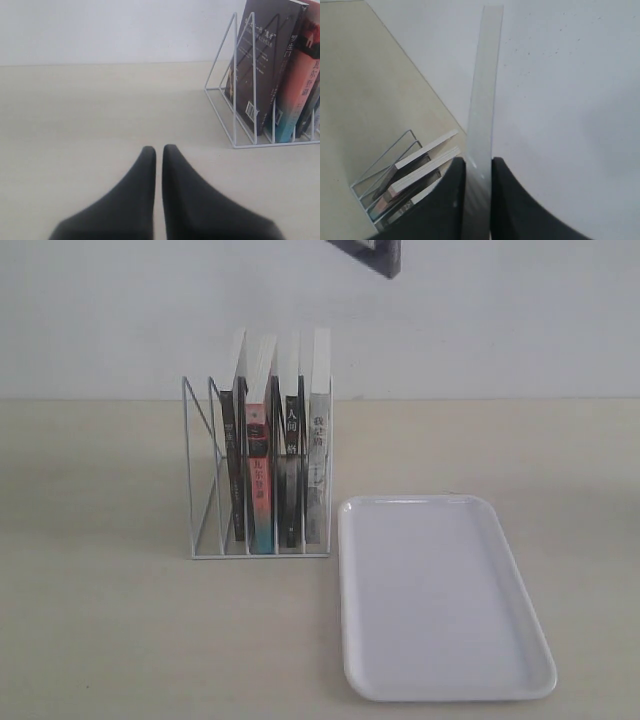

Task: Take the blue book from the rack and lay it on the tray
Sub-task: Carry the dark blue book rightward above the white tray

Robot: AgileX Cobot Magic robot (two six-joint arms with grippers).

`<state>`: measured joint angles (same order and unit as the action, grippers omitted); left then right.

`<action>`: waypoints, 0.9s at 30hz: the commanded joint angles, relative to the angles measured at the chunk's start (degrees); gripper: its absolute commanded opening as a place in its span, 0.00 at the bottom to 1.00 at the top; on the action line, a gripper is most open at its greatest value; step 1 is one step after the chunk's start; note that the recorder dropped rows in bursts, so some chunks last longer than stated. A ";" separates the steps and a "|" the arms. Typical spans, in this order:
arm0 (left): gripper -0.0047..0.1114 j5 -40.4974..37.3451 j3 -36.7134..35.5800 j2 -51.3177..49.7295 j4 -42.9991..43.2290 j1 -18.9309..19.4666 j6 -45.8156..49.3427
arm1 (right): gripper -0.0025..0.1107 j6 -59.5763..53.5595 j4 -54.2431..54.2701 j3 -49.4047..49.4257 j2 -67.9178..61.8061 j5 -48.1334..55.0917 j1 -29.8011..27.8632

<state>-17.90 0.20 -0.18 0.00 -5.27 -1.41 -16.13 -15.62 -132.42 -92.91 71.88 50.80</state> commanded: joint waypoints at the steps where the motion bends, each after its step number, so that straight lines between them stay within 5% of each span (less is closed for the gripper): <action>1: 0.08 0.17 -0.20 0.18 0.00 0.13 -0.38 | 0.02 -3.00 -0.38 -0.21 3.85 -1.92 -0.28; 14: 0.08 0.17 -0.20 0.18 0.00 0.13 -0.38 | 0.02 -1.19 -0.21 1.08 8.15 -1.92 -1.22; 27: 0.08 0.17 -0.20 0.18 0.00 0.13 -0.38 | 0.02 -2.53 -5.61 26.39 18.71 -1.92 -1.22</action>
<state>-17.90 0.20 -0.18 0.00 -5.27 -1.41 -17.70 -18.48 -110.30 -77.37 72.06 49.82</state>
